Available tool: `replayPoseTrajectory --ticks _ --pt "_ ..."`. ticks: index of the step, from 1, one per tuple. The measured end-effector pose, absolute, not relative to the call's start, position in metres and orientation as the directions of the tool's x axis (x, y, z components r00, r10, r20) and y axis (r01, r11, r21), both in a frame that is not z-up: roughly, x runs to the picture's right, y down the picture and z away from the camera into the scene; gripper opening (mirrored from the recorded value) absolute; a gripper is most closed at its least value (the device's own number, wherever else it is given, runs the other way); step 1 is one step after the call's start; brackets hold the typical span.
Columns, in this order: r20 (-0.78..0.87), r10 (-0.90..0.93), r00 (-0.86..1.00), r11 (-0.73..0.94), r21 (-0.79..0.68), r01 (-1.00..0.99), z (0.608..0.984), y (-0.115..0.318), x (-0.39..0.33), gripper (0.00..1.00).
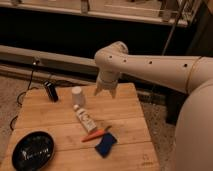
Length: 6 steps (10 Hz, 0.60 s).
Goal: Place the ceramic cup over the eraser
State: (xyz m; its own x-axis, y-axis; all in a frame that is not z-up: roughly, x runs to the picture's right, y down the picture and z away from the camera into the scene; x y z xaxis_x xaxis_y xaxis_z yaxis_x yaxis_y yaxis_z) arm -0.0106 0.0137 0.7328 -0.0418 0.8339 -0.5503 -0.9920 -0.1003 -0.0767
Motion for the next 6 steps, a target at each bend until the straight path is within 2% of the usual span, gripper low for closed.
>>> replayPoseTrajectory --ticks 3,6 --pt "-0.554 0.812 0.182 0.068 -0.220 -0.973 0.774 -0.003 -0.071 0.65" --pt "-0.556 0.761 0.335 0.194 -0.297 -0.935 0.823 -0.004 -0.132 0.65"
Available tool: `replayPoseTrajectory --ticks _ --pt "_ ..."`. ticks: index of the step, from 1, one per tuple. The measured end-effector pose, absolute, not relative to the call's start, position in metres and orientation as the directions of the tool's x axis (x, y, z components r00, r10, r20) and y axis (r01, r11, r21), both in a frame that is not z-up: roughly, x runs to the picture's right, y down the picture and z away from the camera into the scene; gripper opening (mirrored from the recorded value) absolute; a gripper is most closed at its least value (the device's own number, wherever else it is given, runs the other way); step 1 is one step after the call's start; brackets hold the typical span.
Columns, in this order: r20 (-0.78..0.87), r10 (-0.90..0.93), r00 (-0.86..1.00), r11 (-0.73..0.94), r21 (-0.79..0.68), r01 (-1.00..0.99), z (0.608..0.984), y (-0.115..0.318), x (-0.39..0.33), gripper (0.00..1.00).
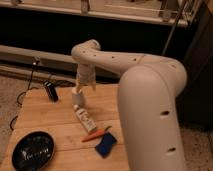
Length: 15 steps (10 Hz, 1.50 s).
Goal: Place the ceramic cup over the eraser
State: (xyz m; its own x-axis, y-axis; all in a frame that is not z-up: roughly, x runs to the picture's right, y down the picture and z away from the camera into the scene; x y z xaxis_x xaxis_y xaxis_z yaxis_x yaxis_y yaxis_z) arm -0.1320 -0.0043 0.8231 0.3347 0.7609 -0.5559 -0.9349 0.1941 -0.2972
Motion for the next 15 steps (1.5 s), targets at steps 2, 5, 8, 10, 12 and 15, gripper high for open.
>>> replayPoseTrajectory --ticks 2,5,8,10,12,15 --pt "-0.537 0.752 0.383 0.253 -0.302 -0.919 0.848 -0.012 -0.157 0.65" --pt "-0.492 0.749 0.443 0.323 -0.311 -0.894 0.872 -0.025 -0.188 0.65" --pt "-0.497 0.732 0.467 0.391 -0.256 -0.884 0.886 -0.021 -0.184 0.65" --pt "-0.516 0.729 0.450 0.417 -0.186 -0.890 0.890 -0.018 -0.164 0.65" --pt "-0.545 0.723 0.425 0.397 -0.176 -0.901 0.888 -0.009 -0.156 0.65" --pt "-0.602 0.695 0.394 0.327 -0.224 -0.918 0.881 0.017 -0.155 0.62"
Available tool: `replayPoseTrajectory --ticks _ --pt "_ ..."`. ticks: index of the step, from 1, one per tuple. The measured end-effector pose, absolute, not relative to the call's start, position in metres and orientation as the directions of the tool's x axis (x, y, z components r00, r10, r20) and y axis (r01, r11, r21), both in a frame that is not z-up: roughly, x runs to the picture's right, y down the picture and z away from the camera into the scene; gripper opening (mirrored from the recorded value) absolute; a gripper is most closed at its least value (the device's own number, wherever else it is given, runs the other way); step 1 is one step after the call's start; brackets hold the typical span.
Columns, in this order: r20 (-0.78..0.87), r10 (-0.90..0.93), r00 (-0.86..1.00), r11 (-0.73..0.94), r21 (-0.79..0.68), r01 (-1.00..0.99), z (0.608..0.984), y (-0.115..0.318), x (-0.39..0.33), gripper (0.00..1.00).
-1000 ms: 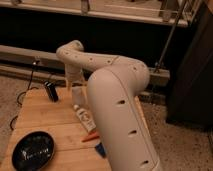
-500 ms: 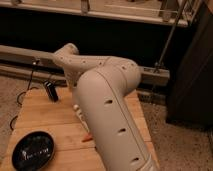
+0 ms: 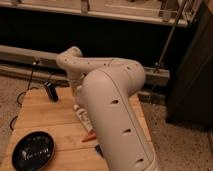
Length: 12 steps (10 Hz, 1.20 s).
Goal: Place the ceramic cup over the eraser
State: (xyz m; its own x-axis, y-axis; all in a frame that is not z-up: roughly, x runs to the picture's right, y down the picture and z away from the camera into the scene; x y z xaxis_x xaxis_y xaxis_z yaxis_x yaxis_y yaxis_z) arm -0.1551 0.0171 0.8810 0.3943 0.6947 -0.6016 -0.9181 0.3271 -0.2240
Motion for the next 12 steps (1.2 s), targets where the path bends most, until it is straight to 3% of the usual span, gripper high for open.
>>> replayPoseTrajectory --ticks 6,7,9,12 --pt "-0.504 0.720 0.476 0.430 -0.215 -0.877 0.907 0.009 -0.149 0.03" --pt "-0.492 0.724 0.484 0.447 -0.199 -0.872 0.910 0.008 -0.146 0.00" --pt "-0.487 0.720 0.495 0.477 -0.171 -0.862 0.911 0.010 -0.137 0.04" --pt "-0.530 0.683 0.503 0.495 -0.171 -0.852 0.908 0.028 -0.127 0.35"
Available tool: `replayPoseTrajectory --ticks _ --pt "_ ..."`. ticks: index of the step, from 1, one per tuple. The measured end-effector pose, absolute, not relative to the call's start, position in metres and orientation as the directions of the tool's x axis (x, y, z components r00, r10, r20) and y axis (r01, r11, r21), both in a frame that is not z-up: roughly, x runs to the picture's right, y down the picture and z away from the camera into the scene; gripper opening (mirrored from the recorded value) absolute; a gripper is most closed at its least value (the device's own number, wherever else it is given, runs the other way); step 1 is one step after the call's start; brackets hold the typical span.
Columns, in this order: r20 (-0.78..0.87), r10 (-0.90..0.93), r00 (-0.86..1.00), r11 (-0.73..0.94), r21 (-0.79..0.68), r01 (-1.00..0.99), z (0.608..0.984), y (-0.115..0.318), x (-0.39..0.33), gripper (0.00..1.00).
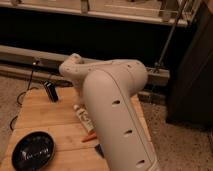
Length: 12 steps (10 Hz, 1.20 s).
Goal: Place the ceramic cup over the eraser
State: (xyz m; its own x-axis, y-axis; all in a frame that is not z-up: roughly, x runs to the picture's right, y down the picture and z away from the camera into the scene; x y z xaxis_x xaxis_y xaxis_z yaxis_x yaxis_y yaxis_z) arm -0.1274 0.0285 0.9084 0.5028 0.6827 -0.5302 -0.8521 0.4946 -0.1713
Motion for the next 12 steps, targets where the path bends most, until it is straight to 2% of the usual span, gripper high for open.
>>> replayPoseTrajectory --ticks 4,5,9,12 --pt "-0.568 0.661 0.490 0.459 -0.210 -0.863 0.905 0.033 -0.129 0.74" --pt "-0.575 0.657 0.489 0.457 -0.212 -0.864 0.905 0.032 -0.128 0.79" --pt "-0.576 0.674 0.463 0.440 -0.191 -0.877 0.891 0.007 -0.118 0.80" --pt "-0.489 0.740 0.462 0.423 -0.196 -0.885 0.875 -0.041 -0.135 0.80"
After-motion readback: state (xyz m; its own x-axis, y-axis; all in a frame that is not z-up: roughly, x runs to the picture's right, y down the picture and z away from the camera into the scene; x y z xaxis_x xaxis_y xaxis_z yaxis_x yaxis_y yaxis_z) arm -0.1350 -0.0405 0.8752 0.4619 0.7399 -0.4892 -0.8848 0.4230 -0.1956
